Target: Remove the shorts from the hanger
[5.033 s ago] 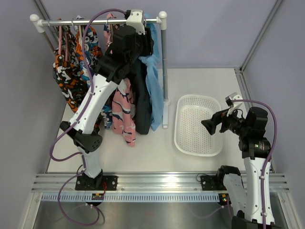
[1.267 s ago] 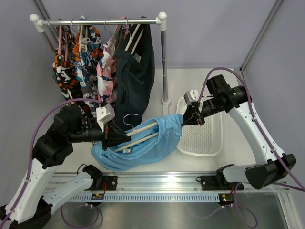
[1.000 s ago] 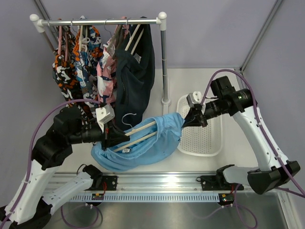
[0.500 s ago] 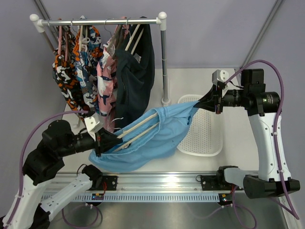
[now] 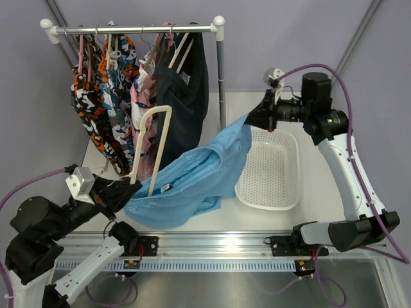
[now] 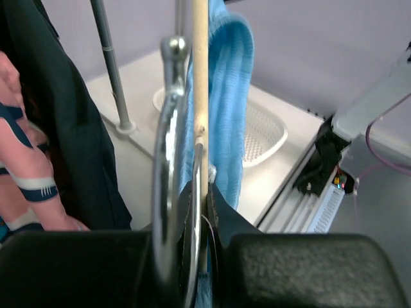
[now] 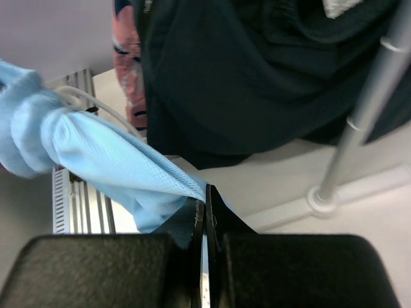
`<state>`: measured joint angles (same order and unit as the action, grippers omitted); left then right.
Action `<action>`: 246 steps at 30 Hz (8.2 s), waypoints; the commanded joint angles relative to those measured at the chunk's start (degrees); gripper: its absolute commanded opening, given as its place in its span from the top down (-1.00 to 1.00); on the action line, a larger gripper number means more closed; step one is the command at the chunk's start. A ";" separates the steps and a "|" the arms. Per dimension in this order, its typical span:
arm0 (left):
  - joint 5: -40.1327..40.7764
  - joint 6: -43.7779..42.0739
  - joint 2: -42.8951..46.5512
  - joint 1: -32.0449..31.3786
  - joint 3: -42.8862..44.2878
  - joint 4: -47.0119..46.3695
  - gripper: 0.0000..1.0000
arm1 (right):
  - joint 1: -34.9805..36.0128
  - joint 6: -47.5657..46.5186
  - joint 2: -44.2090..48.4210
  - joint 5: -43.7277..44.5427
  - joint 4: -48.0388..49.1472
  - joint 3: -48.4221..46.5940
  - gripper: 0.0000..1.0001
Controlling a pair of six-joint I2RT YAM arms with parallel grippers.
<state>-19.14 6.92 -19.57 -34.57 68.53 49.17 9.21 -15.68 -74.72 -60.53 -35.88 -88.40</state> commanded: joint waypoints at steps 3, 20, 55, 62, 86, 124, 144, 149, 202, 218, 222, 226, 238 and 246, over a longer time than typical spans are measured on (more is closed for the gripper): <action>4.10 3.89 -4.32 0.03 -0.95 -15.21 1.00 | 13.35 -1.98 -5.07 6.13 -2.26 -8.27 1.00; 9.82 6.10 -16.03 0.03 -1.82 -48.56 1.00 | 20.85 7.33 -12.47 24.22 5.19 -20.23 1.00; -7.91 6.81 -22.53 0.03 5.13 -4.80 1.00 | 13.91 -9.47 9.41 8.44 -7.63 -2.38 -0.69; -16.90 2.67 -21.47 0.03 -1.73 -2.06 1.00 | 13.02 -4.18 10.30 2.00 -6.66 -5.99 -0.73; -21.29 -3.67 -21.82 -1.73 -3.93 2.07 1.00 | 18.65 -18.59 -5.35 -3.09 -22.39 -13.46 0.06; 11.63 4.15 -22.78 -1.65 12.67 -6.18 1.00 | 4.50 1.97 16.33 9.97 -0.95 2.18 -0.99; 33.45 5.13 -54.07 -4.01 35.96 -15.68 1.00 | 0.99 13.57 35.60 14.40 12.14 30.56 -0.99; 37.24 2.23 -60.92 -5.51 43.33 -16.56 1.00 | -0.60 15.33 38.33 11.67 16.36 35.13 -0.99; 31.62 -0.33 -72.47 1.52 52.41 -20.60 -0.48 | -3.15 10.50 42.81 -2.92 16.90 41.64 -0.99; 26.08 -0.67 -54.54 1.52 40.12 -18.76 -0.69 | -3.85 -6.92 40.36 -11.25 8.57 40.24 -0.99; 22.84 -1.56 -42.68 1.52 27.92 -19.10 -0.91 | -3.59 -33.84 31.25 -16.99 -10.05 33.49 -0.99; 18.36 -0.86 -25.04 1.52 11.04 -21.13 -0.98 | 3.68 -43.56 19.28 -6.74 -20.55 20.04 -0.97; 11.31 2.93 6.11 1.52 -22.02 -20.42 -0.98 | 40.44 -28.78 -3.40 57.79 12.92 22.30 -0.99; 12.81 3.45 11.22 1.52 -29.24 -22.27 -0.98 | 41.50 -30.01 -16.49 56.59 15.33 20.46 -0.99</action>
<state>-5.48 9.52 -9.04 -33.21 41.08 30.65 50.30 -44.27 -88.18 -6.66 -23.24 -66.32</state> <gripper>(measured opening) 0.988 0.993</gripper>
